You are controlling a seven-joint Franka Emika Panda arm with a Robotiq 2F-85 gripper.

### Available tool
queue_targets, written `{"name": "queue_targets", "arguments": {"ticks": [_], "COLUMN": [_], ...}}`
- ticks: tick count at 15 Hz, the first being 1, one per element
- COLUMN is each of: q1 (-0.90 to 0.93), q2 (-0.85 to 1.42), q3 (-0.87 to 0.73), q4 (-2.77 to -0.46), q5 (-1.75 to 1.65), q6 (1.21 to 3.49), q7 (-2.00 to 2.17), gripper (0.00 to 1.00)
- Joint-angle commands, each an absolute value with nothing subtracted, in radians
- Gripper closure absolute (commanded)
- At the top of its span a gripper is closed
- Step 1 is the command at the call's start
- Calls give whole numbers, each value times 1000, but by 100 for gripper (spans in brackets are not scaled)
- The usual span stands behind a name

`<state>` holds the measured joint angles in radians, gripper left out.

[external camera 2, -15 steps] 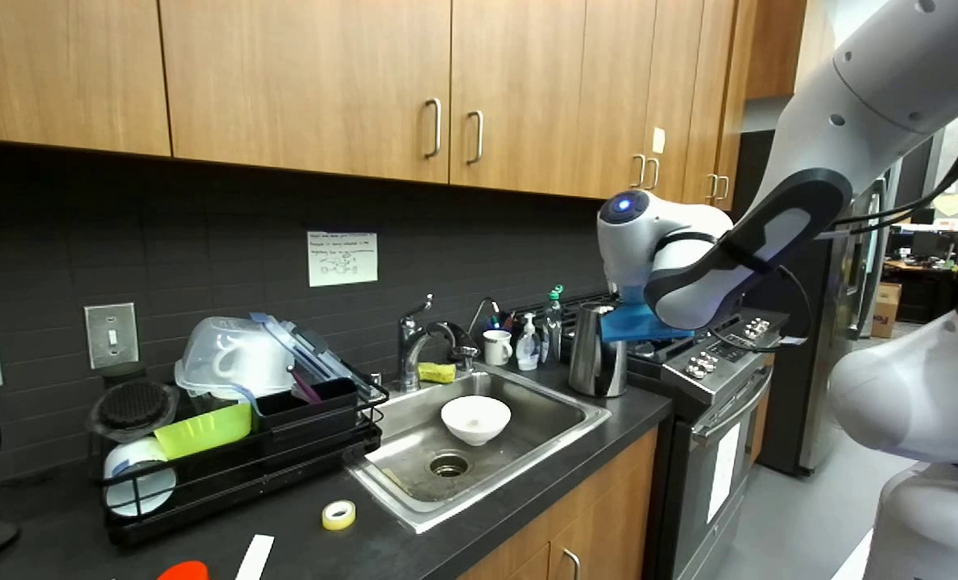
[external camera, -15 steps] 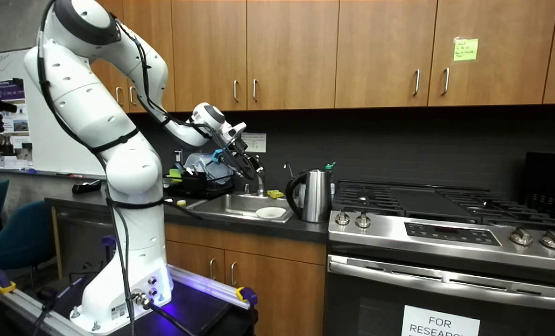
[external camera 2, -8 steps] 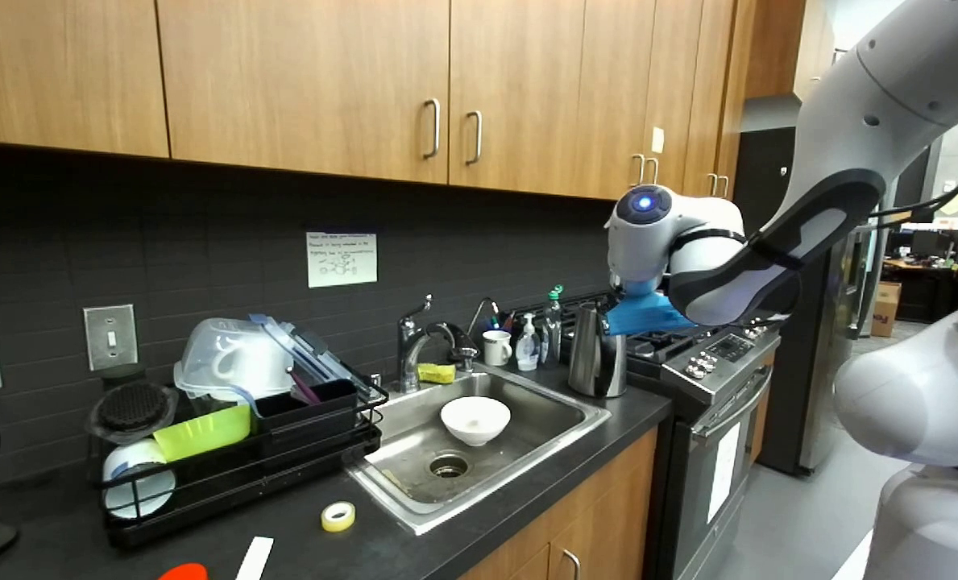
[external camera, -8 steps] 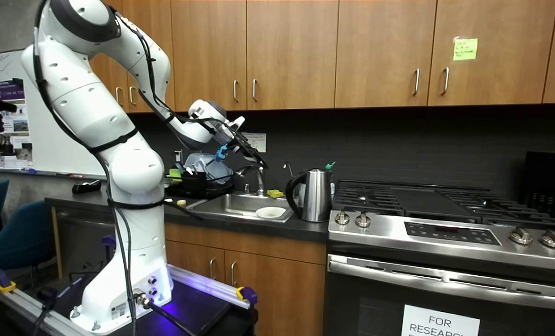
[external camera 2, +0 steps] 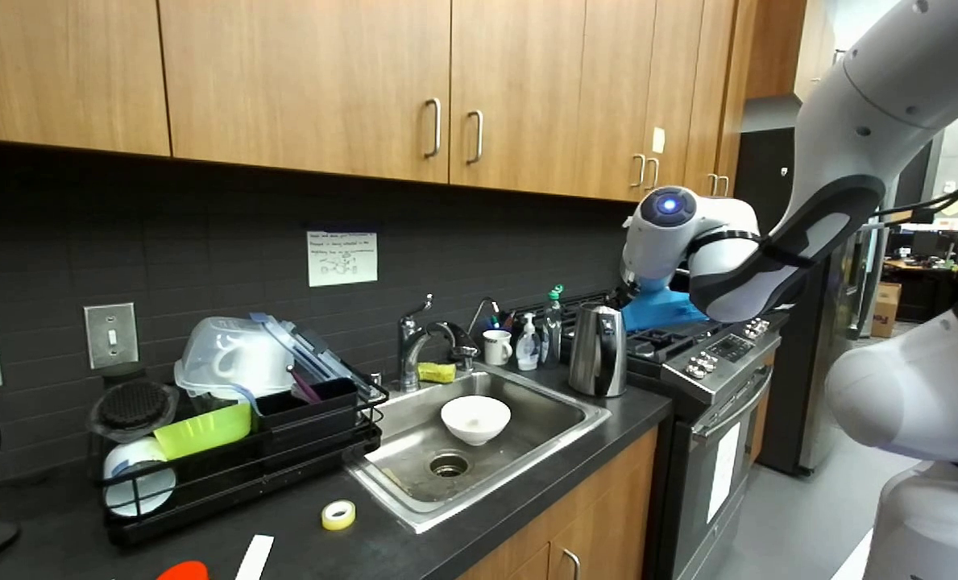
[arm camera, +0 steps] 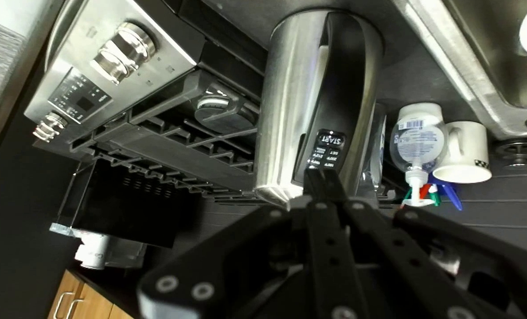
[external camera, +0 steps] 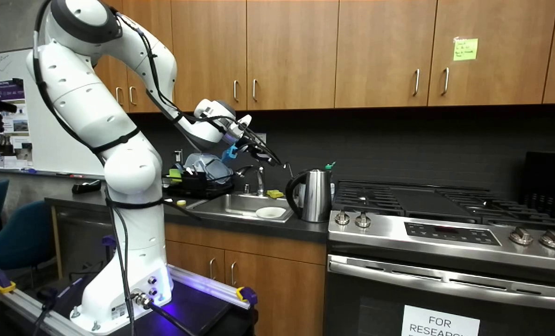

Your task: Press the button on the grey kettle

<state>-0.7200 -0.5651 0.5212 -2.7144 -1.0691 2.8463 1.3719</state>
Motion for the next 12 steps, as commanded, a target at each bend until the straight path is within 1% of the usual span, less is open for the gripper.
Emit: {"name": "queue_targets", "arguments": {"ticks": [1, 7, 12], "q1": [-805, -906, -991], "q2": [-518, -416, -326], "q3": [531, 585, 667], "q4": [-2670, -2595, -2536], "q5": [-1163, -1237, -1293], "q6": [2934, 3044, 3035], "q7": [1403, 1444, 1520], "gripper": [100, 100, 100]}}
